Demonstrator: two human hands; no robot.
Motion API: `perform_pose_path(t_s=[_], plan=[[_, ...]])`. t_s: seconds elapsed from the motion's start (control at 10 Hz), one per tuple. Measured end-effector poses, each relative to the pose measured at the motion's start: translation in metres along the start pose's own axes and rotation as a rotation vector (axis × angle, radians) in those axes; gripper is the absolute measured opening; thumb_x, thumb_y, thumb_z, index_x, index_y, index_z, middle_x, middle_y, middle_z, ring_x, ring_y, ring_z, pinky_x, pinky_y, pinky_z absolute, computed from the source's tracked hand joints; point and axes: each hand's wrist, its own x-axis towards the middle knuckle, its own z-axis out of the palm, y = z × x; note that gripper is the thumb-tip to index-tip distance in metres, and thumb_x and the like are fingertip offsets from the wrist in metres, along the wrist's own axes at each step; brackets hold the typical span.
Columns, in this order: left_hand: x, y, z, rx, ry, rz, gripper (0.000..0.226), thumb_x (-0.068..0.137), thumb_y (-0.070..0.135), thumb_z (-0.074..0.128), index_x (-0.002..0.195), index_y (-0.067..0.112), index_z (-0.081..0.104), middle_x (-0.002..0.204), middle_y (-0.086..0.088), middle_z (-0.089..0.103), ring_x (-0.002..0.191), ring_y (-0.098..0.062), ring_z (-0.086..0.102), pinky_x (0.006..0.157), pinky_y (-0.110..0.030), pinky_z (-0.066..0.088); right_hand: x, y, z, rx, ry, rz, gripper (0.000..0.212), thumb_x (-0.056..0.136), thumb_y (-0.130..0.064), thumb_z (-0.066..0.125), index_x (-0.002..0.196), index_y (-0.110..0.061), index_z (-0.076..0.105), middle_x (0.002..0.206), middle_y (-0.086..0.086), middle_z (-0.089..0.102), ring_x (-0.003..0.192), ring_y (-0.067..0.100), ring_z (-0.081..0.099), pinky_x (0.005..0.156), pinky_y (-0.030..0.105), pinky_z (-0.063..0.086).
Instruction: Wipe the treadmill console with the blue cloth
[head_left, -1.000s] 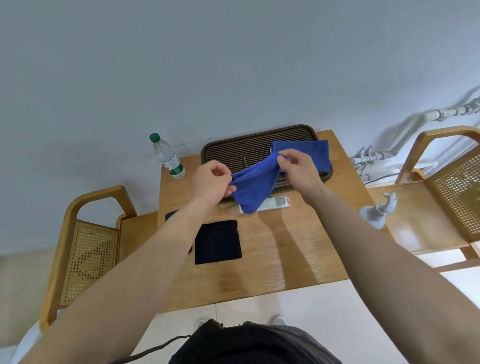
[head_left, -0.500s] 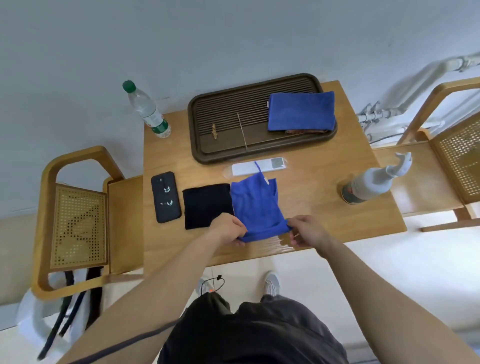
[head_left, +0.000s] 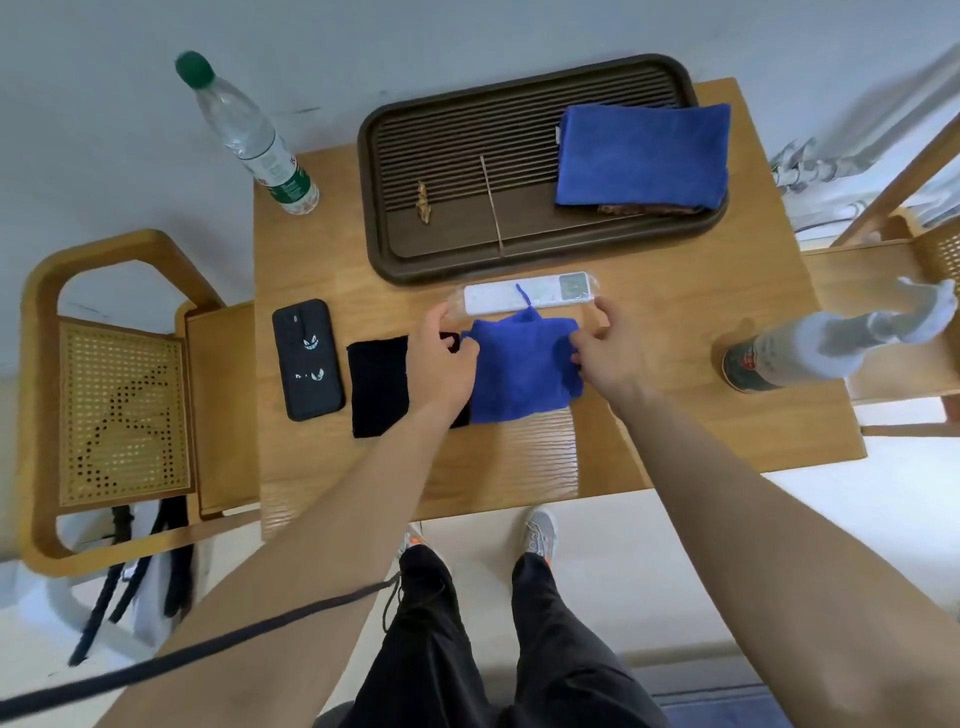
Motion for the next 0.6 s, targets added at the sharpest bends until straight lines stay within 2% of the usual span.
perform_pose_path(t_s=[0.1,0.2,0.3,0.4,0.6], plan=[[-0.019,-0.03,0.012,0.399,-0.063,0.324,0.034,0.088,0.017,0.061,0.122,0.025,0.064,0.133,0.004,0.053,0.12,-0.015,0.052,0.095,-0.033,0.048,-0.007,0.028,0.012,-0.31,0.132,-0.124,0.059,0.088,-0.024,0.061,0.144,-0.027,0.042,0.124,0.009,0.052,0.098,0.026,0.062,0.09,0.038,0.052],[-0.034,-0.059,0.024,0.806,-0.173,0.519,0.035,0.088,0.028,0.059,0.123,0.025,0.067,0.144,0.0,0.052,0.13,-0.02,0.049,0.108,-0.039,0.04,-0.015,0.05,0.024,-0.472,0.036,-0.224,0.057,0.088,-0.027,0.062,0.143,-0.026,0.046,0.133,0.012,0.042,0.107,0.029,0.058,0.094,0.036,0.05],[-0.045,-0.072,0.028,1.022,-0.17,0.576,0.042,0.091,0.033,0.054,0.132,0.023,0.06,0.149,-0.003,0.049,0.131,-0.02,0.05,0.113,-0.042,0.034,-0.017,0.056,0.034,-0.668,-0.035,-0.268,0.059,0.093,-0.03,0.057,0.148,-0.023,0.04,0.135,0.011,0.041,0.11,0.029,0.057,0.089,0.041,0.053],[-0.052,-0.066,0.023,1.094,-0.183,0.553,0.04,0.093,0.033,0.047,0.129,0.02,0.061,0.146,-0.004,0.052,0.121,-0.02,0.057,0.107,-0.039,0.037,-0.022,0.054,0.035,-0.753,-0.074,-0.27,0.06,0.094,-0.031,0.055,0.15,-0.023,0.036,0.135,0.011,0.041,0.108,0.03,0.057,0.084,0.042,0.054],[-0.048,-0.041,0.005,1.067,-0.354,0.457,0.049,0.098,0.037,0.044,0.144,0.021,0.047,0.153,0.0,0.042,0.136,-0.021,0.041,0.107,-0.038,0.04,-0.029,0.039,0.019,-0.876,-0.13,-0.275,0.063,0.09,-0.042,0.057,0.147,-0.028,0.037,0.136,0.011,0.036,0.12,0.031,0.047,0.088,0.042,0.052]])
